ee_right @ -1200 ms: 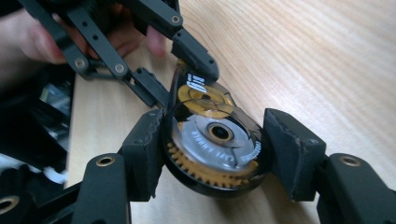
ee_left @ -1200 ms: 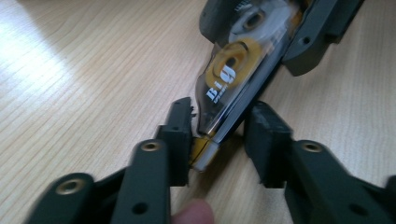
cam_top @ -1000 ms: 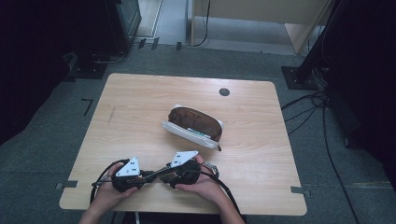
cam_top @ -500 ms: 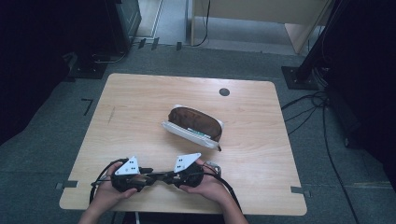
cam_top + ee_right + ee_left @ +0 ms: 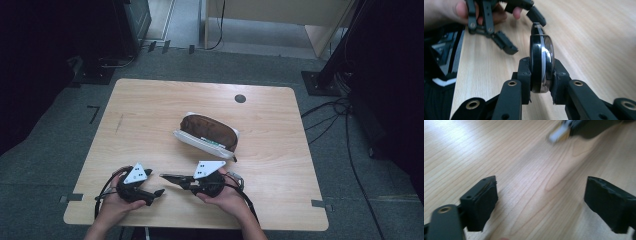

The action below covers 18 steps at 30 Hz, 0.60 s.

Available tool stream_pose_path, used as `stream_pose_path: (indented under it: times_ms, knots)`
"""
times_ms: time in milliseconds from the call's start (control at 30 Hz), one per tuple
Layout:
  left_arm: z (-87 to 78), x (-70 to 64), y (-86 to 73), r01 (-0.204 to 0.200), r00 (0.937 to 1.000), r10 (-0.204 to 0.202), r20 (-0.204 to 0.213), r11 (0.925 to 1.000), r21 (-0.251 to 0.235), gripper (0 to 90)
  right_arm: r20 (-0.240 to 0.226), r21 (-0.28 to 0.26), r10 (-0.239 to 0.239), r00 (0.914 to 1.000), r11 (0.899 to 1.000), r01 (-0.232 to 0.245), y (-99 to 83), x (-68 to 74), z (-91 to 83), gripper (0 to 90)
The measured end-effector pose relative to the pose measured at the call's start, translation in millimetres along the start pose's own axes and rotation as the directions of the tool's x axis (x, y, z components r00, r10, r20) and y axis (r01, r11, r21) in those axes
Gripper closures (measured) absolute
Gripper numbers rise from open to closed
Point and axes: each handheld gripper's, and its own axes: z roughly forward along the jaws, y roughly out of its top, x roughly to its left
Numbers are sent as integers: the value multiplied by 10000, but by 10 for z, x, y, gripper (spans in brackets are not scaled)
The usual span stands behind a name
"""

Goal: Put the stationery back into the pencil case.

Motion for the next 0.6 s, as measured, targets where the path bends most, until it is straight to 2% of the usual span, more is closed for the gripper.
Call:
stream_pose_path:
  times_ms: [133,333,400,467,533,600]
  knots:
    - [-1,-7,4,88,9994,-88,-333,10000,14,13,171,-228,212,9996,9995,-208,27,-22,-73,736]
    - [-64,80,-9,922,9932,-938,-684,9954,-256,0,388,-536,284,9988,9982,-263,117,-36,-188,736]
    - [-82,102,-15,1180,9888,-1201,-884,9926,-289,0,514,-678,313,9982,9973,-278,158,-45,-237,736]
    - [-97,123,-19,1456,9847,-1481,-917,9888,-336,0,652,-835,310,9974,9962,-255,200,-64,-291,736]
    - [-109,162,-28,1888,9751,-1913,-1126,9815,-324,0,787,-1000,322,9964,9947,-243,236,-86,-346,736]
    - [-131,188,-38,2060,9706,-2093,-1192,9778,-395,0,808,-1162,409,9959,9927,-314,269,-107,-396,736]
